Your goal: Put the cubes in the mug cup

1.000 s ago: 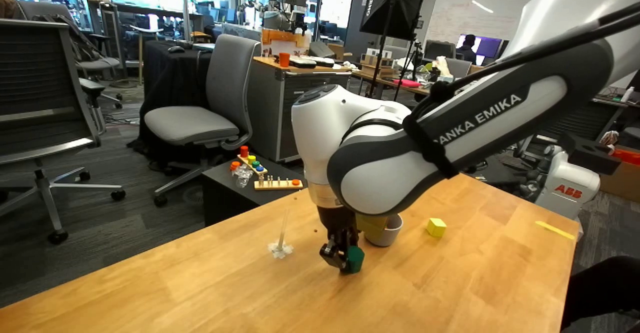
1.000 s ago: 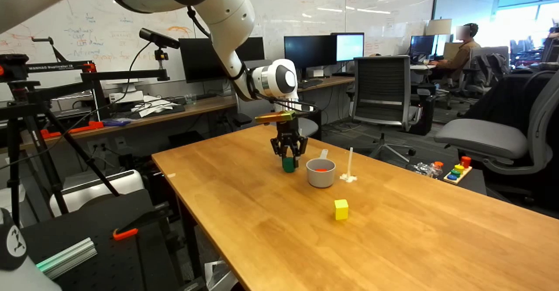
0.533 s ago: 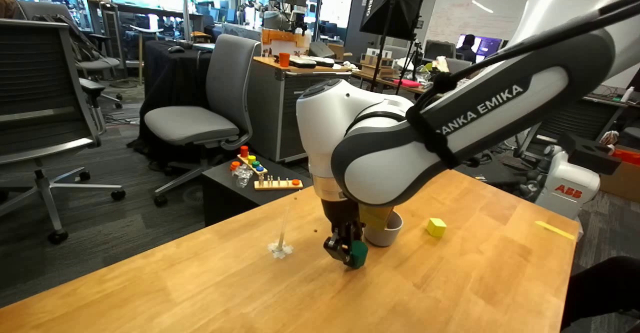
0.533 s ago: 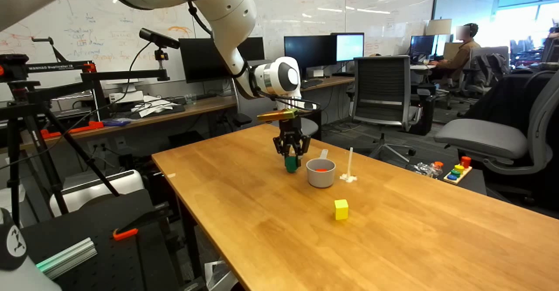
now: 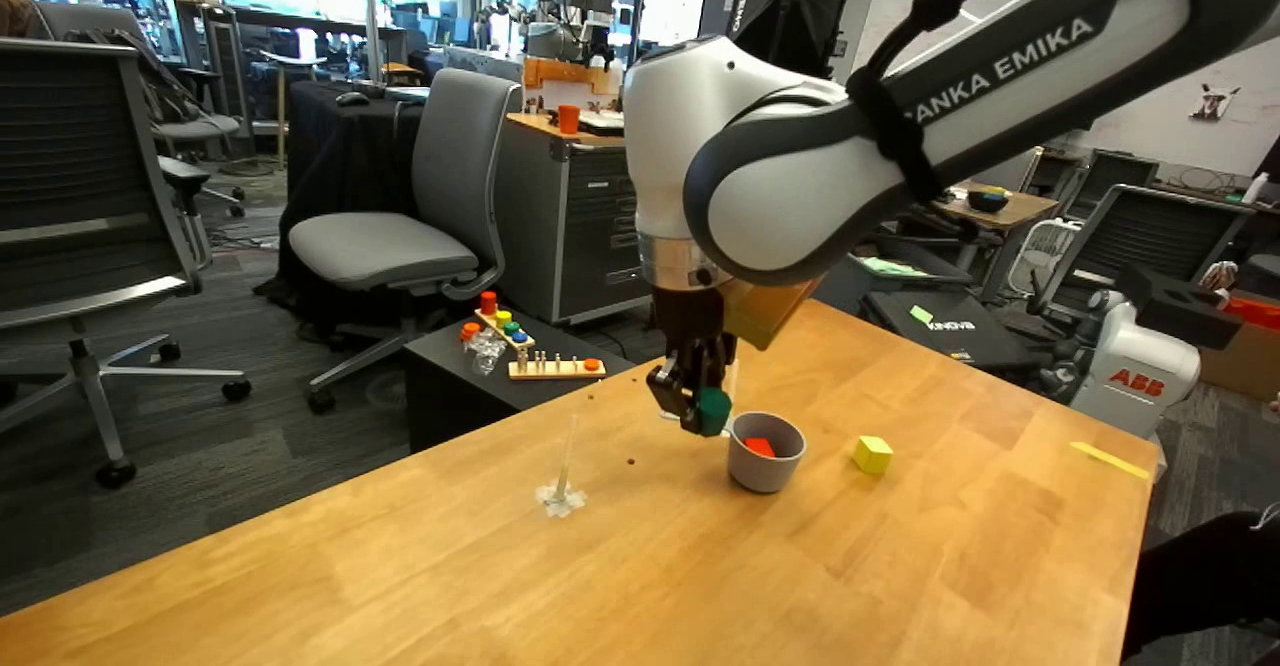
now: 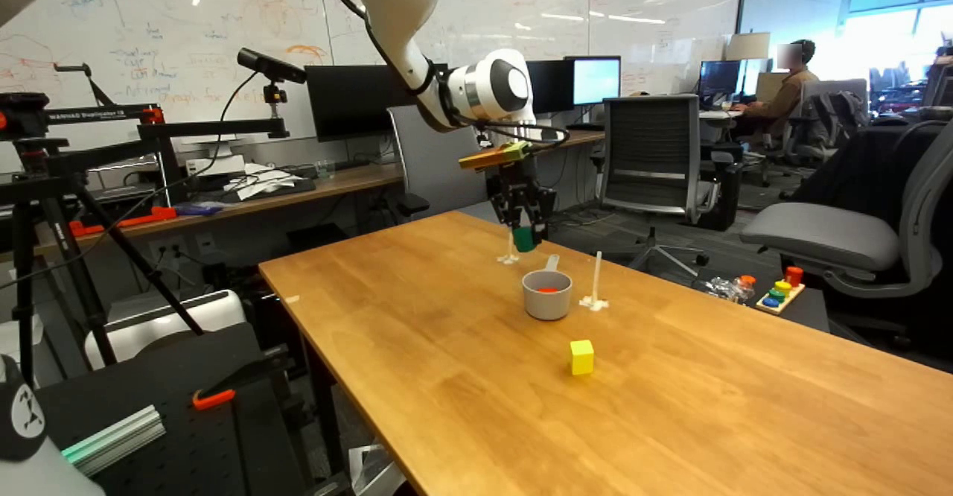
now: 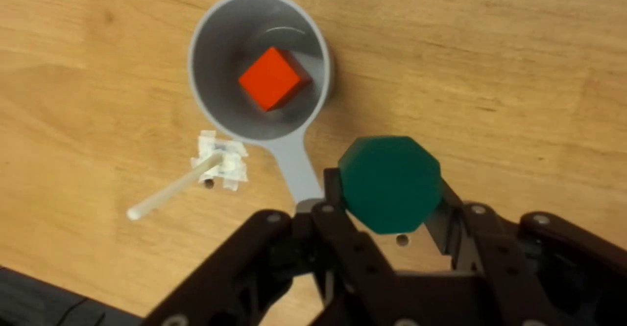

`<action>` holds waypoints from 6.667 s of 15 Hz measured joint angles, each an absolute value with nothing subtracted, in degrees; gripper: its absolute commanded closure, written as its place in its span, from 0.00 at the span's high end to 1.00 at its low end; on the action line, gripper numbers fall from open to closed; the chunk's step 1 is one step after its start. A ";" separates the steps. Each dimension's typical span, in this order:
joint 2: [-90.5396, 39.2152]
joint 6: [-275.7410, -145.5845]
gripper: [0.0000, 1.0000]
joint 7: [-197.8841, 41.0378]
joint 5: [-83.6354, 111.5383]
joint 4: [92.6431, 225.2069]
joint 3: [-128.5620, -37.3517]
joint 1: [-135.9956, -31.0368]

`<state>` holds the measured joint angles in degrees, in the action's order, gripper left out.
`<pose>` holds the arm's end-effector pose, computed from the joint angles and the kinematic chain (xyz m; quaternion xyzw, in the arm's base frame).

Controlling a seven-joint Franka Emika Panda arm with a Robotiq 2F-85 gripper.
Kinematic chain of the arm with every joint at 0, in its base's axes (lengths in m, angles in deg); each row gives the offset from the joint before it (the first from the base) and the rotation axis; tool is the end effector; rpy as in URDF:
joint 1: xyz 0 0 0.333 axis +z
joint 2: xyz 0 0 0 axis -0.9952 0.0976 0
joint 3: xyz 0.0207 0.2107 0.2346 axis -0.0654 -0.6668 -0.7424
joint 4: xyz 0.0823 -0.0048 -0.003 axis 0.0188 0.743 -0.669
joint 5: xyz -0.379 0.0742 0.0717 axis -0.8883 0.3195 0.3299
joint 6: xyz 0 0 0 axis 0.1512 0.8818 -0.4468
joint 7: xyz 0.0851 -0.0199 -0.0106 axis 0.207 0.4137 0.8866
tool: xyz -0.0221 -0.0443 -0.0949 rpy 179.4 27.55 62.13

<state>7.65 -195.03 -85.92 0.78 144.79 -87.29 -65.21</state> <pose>0.6823 0.2265 0.1844 0.9803 0.1405 -0.0445 0.1313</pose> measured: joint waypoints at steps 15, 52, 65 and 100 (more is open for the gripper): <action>4.86 -194.99 0.18 -88.75 0.78 150.68 -86.07 -67.96; -12.27 -204.05 1.00 -87.58 -3.33 182.42 -81.53 -77.62; -9.22 -203.28 1.00 -55.89 -6.97 177.42 -83.94 -82.41; 4.00 -200.04 0.01 -40.09 -7.03 165.62 -86.24 -83.72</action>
<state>4.00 -200.04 -40.09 -7.03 165.62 -86.24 -83.72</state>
